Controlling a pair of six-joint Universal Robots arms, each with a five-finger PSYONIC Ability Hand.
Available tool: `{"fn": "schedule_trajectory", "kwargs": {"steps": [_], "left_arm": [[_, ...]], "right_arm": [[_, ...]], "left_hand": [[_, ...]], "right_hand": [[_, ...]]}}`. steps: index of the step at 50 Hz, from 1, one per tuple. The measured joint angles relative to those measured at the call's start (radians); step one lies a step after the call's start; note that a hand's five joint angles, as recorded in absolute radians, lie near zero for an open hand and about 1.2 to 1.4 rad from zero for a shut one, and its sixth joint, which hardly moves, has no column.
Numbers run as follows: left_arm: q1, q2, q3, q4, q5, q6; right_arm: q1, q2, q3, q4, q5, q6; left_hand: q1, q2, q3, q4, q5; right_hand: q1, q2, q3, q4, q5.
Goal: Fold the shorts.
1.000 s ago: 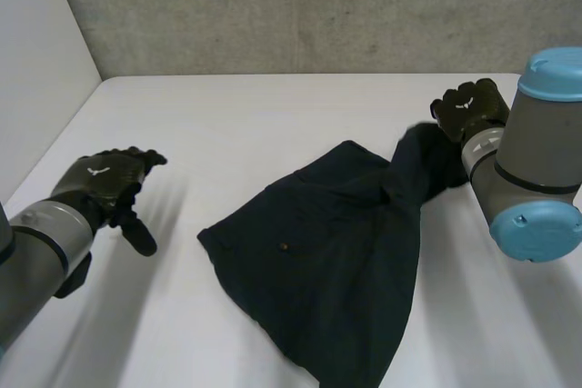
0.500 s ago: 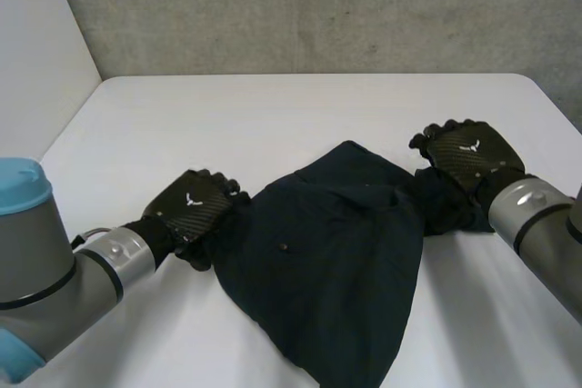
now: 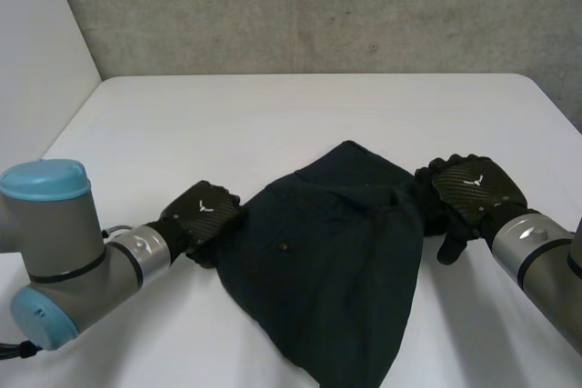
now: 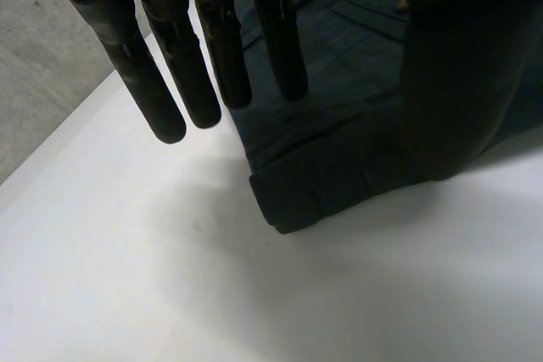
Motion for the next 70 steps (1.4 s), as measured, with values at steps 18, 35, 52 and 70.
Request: {"fn": "schedule_trajectory", "kwargs": {"steps": [18,35,52,70], "left_arm": [[-0.009,-0.082,0.104,-0.003,-0.03,0.001],[0.132,-0.001,0.348,0.154,-0.441,-0.109],[-0.217,-0.031,0.605,0.159,-0.171,-0.482],[-0.516,-0.126,0.446,0.055,-0.029,-0.466]], "right_arm": [[0.001,0.0,0.01,0.0,0.001,0.001],[0.004,-0.001,0.004,0.0,0.002,0.001],[-0.006,-0.016,0.0,-0.013,0.029,0.077],[-0.16,-0.079,0.005,-0.026,0.031,0.127]], "left_hand": [[0.455,0.574,0.57,0.572,0.523],[0.472,0.58,0.575,0.573,0.523],[0.486,0.581,0.576,0.576,0.523],[-0.297,-0.276,-0.27,-0.284,-0.279]], "right_hand": [[0.0,0.0,0.0,0.0,0.0],[0.0,0.0,0.0,0.0,0.0],[0.0,0.0,0.0,0.0,0.0],[0.0,0.0,0.0,0.0,0.0]]}}
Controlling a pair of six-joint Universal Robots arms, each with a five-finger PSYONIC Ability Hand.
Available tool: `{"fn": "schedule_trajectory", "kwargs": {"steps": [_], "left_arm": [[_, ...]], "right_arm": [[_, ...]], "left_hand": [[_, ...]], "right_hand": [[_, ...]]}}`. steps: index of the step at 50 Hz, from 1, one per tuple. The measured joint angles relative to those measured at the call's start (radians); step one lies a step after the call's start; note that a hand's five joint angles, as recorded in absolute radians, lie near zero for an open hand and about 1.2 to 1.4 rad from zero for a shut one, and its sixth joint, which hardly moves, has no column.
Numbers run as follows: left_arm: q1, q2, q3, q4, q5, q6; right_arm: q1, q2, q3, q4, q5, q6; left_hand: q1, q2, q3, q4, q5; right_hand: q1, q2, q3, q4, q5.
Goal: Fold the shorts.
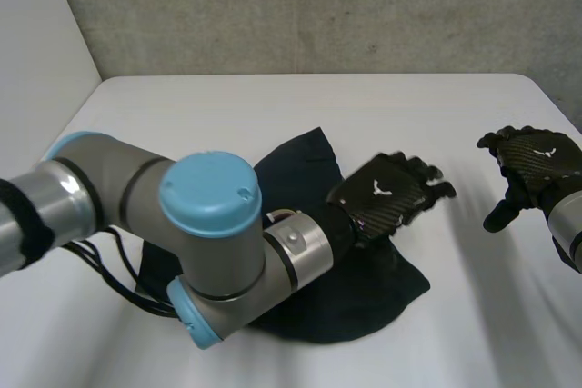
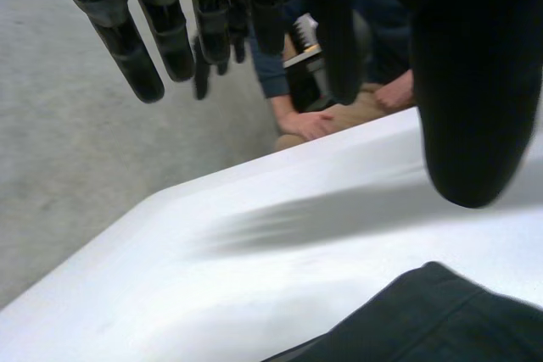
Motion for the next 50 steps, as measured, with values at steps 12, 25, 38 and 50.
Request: {"fn": "schedule_trajectory", "kwargs": {"steps": [12,25,38,50], "left_arm": [[0.142,0.28,-0.159,-0.144,-0.273,0.018],[0.207,0.47,-0.542,-0.328,-0.524,0.006],[0.262,0.538,-0.77,-0.314,-0.512,0.015],[0.335,0.541,-0.835,-0.276,-0.46,0.02]], "right_arm": [[0.009,-0.025,0.015,0.123,-0.244,-0.095],[0.049,0.058,0.081,0.21,-0.44,-0.386],[0.06,0.213,0.074,0.133,-0.444,-0.454],[0.111,0.282,0.054,0.053,-0.443,-0.445]], "left_hand": [[-0.036,-0.059,-0.059,-0.055,-0.057],[0.072,0.06,0.057,0.064,0.075],[0.163,0.146,0.133,0.15,0.158],[0.13,0.129,0.123,0.134,0.14]], "right_hand": [[0.0,0.0,0.0,0.0,0.0],[0.062,0.092,0.102,0.077,0.065],[0.21,0.259,0.266,0.246,0.218],[0.449,0.569,0.56,0.538,0.499]]}}
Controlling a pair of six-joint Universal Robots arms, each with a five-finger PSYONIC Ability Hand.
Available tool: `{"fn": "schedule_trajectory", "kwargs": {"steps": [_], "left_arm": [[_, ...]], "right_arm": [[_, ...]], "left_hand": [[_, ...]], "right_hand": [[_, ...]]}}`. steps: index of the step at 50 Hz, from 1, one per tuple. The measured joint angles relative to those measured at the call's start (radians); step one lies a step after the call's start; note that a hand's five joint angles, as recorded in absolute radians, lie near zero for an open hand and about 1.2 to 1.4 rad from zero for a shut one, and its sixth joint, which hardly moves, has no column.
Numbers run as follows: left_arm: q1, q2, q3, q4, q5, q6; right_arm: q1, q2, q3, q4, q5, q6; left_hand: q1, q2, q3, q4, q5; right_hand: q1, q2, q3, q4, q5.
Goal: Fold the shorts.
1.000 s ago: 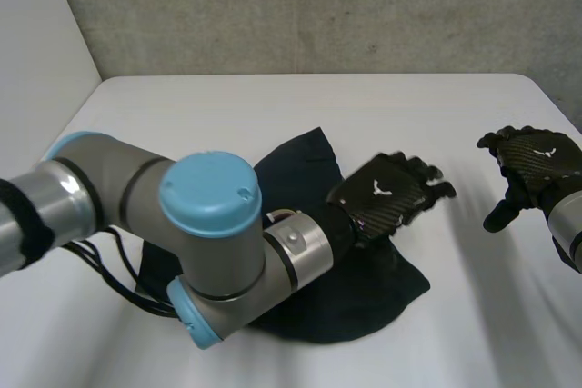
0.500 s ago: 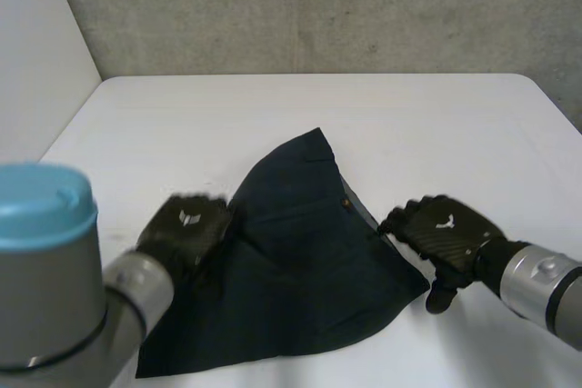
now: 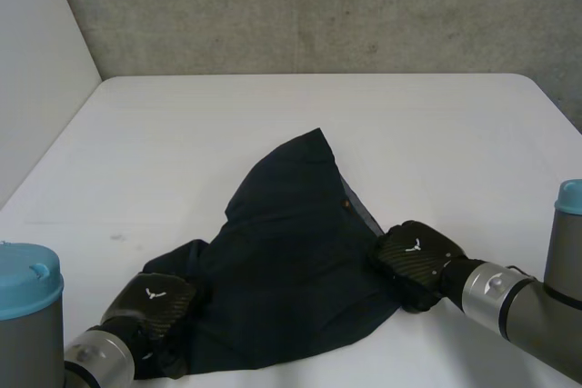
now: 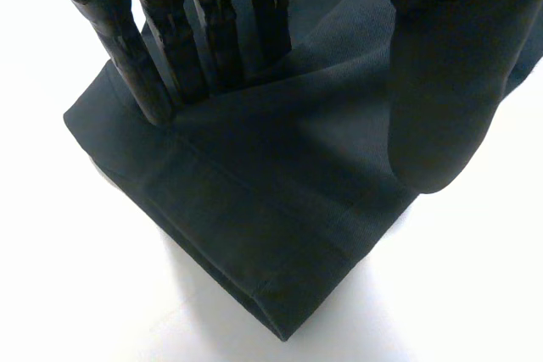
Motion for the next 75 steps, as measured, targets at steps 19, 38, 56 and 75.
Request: {"fn": "schedule_trajectory", "kwargs": {"steps": [19,38,56,75], "left_arm": [[0.042,0.204,-0.023,0.055,0.006,0.0],[0.041,0.219,-0.126,0.043,0.03,0.004],[0.038,0.047,-0.097,0.07,0.063,0.001],[0.036,-0.104,-0.04,0.225,0.057,0.004]], "right_arm": [[0.117,0.064,-0.2,-0.014,0.149,0.361],[0.24,0.174,-0.377,0.032,0.371,0.588],[0.237,0.177,-0.383,0.032,0.386,0.63],[0.236,0.172,-0.377,0.034,0.384,0.629]], "left_hand": [[-0.049,-0.08,-0.076,-0.086,-0.091],[0.041,0.03,0.031,0.036,0.036],[0.024,0.001,0.006,-0.006,-0.012],[0.368,0.377,0.378,0.382,0.367]], "right_hand": [[0.32,0.385,0.412,0.415,0.406],[0.329,0.385,0.412,0.416,0.406],[0.329,0.385,0.412,0.416,0.406],[0.329,0.385,0.412,0.416,0.406]]}}
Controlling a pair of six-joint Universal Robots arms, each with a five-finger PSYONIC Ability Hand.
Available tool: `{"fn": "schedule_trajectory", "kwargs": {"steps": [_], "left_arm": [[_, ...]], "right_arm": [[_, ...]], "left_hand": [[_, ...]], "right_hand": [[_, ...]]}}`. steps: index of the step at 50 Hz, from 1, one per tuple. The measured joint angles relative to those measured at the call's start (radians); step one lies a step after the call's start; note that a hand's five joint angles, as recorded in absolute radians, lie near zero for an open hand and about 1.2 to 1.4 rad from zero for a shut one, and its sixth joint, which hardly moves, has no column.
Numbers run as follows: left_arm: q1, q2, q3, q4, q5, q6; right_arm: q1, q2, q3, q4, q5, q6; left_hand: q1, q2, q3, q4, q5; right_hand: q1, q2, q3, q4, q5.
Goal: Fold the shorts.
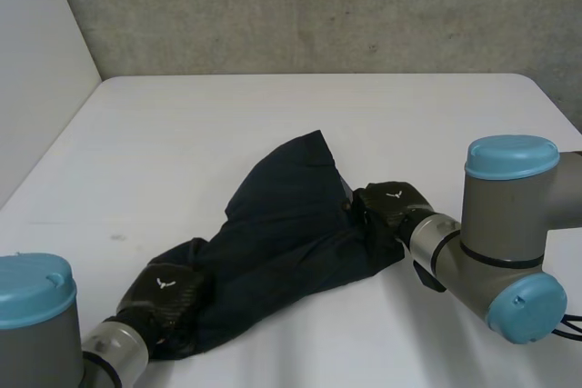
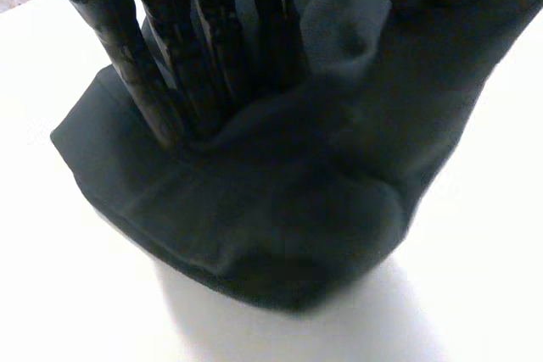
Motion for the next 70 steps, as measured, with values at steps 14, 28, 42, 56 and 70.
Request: {"fn": "schedule_trajectory", "kwargs": {"steps": [14,28,42,56,70], "left_arm": [[-0.004,0.124,0.136,0.009,-0.072,0.015],[0.037,0.411,0.436,-0.283,-0.041,0.105],[0.067,0.131,0.564,-0.378,0.068,0.106],[0.058,-0.391,1.024,-0.375,0.035,0.106],[0.036,-0.381,1.542,-0.013,-0.044,0.029]], "right_arm": [[-0.01,-0.141,0.015,0.051,-0.007,-0.059],[-0.007,-0.532,-0.066,0.314,0.008,-0.411],[0.007,-0.401,-0.166,0.489,0.007,-0.415],[0.01,0.044,-0.439,0.366,0.061,-0.309],[0.008,-0.044,-0.603,-0.444,0.119,-0.277]], "left_hand": [[0.301,0.348,0.339,0.34,0.316],[0.301,0.349,0.339,0.354,0.316],[0.301,0.351,0.339,0.354,0.316],[0.301,0.352,0.342,0.355,0.316],[0.301,0.353,0.343,0.355,0.316]], "right_hand": [[0.0,0.0,0.0,0.0,0.0],[0.0,0.0,0.0,0.005,0.0],[0.0,0.0,0.0,0.005,0.0],[0.0,0.0,0.0,0.005,0.01],[0.0,0.001,0.0,0.005,0.01]]}}
